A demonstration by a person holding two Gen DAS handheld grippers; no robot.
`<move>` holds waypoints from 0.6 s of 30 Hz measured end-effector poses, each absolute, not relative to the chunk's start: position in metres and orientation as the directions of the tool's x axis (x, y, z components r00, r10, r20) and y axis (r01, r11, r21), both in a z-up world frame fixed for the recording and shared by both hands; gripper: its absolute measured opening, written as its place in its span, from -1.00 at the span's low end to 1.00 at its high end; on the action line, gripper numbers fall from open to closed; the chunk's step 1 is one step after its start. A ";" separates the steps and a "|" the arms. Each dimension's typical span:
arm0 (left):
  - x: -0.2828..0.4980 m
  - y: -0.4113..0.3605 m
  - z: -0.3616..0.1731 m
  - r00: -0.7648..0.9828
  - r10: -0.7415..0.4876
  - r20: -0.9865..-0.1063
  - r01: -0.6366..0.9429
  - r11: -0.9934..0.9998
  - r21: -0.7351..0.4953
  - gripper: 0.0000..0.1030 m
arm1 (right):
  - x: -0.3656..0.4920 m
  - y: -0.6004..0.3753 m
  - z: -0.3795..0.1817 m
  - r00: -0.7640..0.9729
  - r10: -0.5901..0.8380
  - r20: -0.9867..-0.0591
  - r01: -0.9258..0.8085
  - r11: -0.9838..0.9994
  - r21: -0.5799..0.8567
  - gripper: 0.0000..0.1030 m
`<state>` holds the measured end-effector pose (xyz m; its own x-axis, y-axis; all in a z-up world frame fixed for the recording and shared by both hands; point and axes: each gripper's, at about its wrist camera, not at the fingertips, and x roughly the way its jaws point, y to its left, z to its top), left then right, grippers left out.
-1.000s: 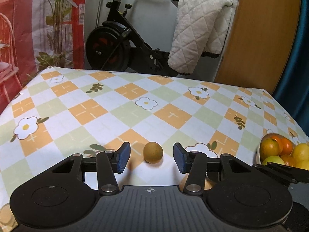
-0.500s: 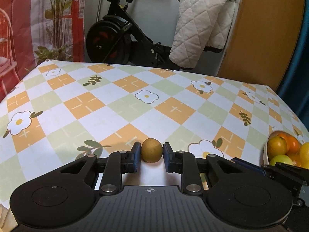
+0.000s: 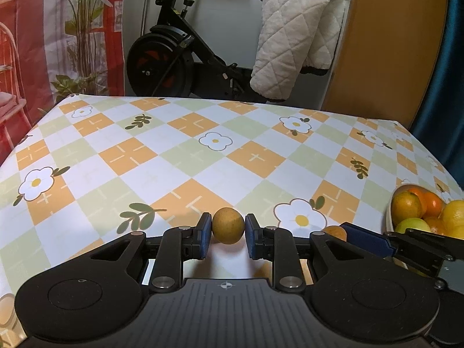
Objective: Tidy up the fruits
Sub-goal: 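Carry the brown fruit with the left gripper to the plate rim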
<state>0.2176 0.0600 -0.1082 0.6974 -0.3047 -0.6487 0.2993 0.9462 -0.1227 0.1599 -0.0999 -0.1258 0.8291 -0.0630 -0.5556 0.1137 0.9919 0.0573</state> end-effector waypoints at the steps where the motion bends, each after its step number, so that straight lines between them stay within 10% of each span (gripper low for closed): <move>1: 0.215 0.060 -0.107 0.698 -0.306 -0.647 0.300 0.946 -0.124 -0.49 | 0.160 -0.101 -0.126 0.831 -0.062 -0.553 0.112 0.992 0.058 -0.53; 18: 0.151 0.047 -0.072 0.708 -0.359 -0.609 0.340 0.928 -0.152 -0.49 | 0.102 -0.125 -0.111 0.869 -0.088 -0.487 0.145 0.986 0.081 -0.53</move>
